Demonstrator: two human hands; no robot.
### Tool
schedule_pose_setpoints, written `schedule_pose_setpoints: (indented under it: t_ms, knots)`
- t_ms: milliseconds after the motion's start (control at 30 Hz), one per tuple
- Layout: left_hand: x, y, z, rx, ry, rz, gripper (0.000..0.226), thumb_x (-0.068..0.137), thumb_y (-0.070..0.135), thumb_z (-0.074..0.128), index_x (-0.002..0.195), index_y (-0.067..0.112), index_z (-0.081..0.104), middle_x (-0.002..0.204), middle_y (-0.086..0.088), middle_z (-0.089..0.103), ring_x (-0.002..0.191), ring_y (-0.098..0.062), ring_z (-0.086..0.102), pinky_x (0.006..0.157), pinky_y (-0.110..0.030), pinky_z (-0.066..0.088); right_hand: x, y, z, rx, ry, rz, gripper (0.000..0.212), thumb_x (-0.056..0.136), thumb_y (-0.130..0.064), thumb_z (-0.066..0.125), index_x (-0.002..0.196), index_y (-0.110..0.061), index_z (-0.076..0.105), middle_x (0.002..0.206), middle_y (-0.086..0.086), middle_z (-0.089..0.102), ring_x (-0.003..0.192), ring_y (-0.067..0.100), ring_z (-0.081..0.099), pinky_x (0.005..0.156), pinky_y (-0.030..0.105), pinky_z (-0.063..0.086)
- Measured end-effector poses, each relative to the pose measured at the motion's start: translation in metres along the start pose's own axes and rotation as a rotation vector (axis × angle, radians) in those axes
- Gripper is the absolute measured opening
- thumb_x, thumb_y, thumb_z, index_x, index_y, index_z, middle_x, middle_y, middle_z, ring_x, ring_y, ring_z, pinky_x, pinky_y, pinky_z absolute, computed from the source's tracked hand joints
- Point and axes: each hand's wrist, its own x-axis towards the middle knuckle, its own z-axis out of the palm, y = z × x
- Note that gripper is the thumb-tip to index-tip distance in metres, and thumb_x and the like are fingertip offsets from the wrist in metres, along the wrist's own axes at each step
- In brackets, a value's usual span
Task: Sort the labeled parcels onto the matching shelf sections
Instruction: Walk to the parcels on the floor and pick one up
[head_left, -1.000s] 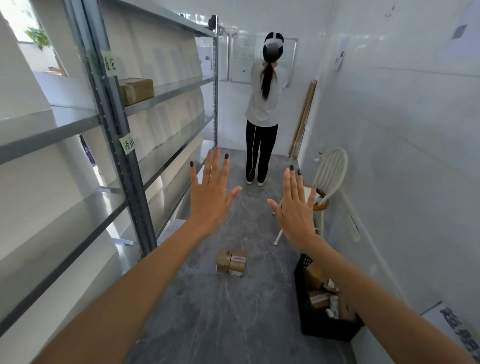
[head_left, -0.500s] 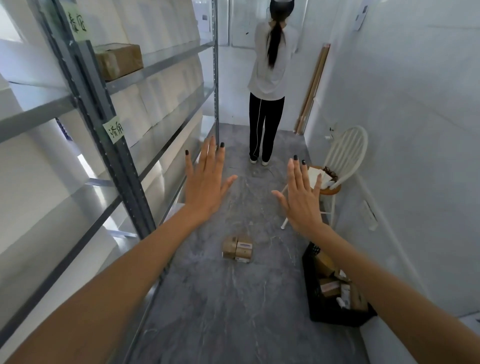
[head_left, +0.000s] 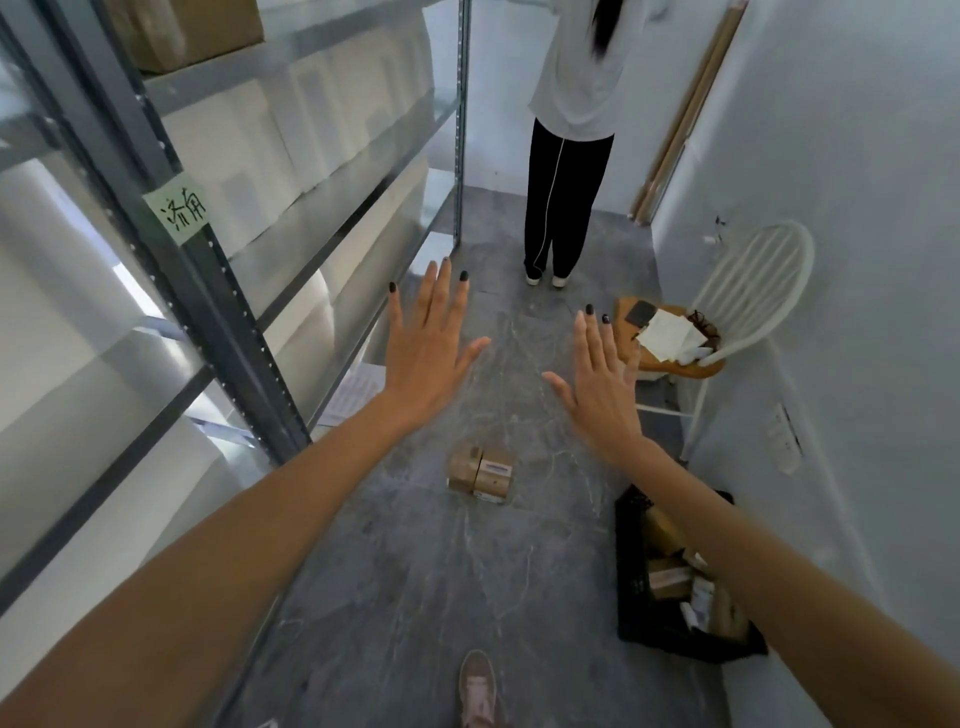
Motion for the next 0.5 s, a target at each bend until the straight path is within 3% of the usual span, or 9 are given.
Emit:
schedule_pose_setpoints:
  t_ms: [200,367,500]
  knots:
    - [0.030,0.004,0.058,0.025,-0.060,-0.052,0.073,0.092,0.060,0.019,0.150,0.018,0.001,0.160,-0.009,-0.003,0.147,-0.022,-0.006,0.115,-0.058,-0.004,0.037,0.036,0.043,-0.026,-0.089,-0.069,0.078,0.092,-0.060,0.021,0.151,-0.013,0.002,0.161,0.006,0.002,0.148,0.027,0.000,0.115,0.058,0.000]
    - [0.053,0.005,0.089,0.037,-0.116,-0.053,0.072,0.092,0.059,0.015,0.150,0.017,0.003,0.160,-0.008,-0.001,0.148,-0.023,-0.004,0.112,-0.053,-0.012,0.066,0.048,0.070,-0.018,-0.152,-0.064,0.078,0.091,-0.060,0.019,0.151,-0.012,0.002,0.161,0.006,0.003,0.148,0.028,0.004,0.112,0.056,-0.005]
    - [0.076,-0.006,0.118,0.020,-0.153,-0.059,0.073,0.091,0.060,0.009,0.149,0.018,0.000,0.160,-0.008,-0.002,0.148,-0.023,-0.003,0.113,-0.053,-0.010,0.088,0.046,0.096,-0.003,-0.197,-0.061,0.077,0.092,-0.059,0.022,0.151,-0.012,0.003,0.160,0.007,0.005,0.147,0.028,0.006,0.115,0.061,0.006]
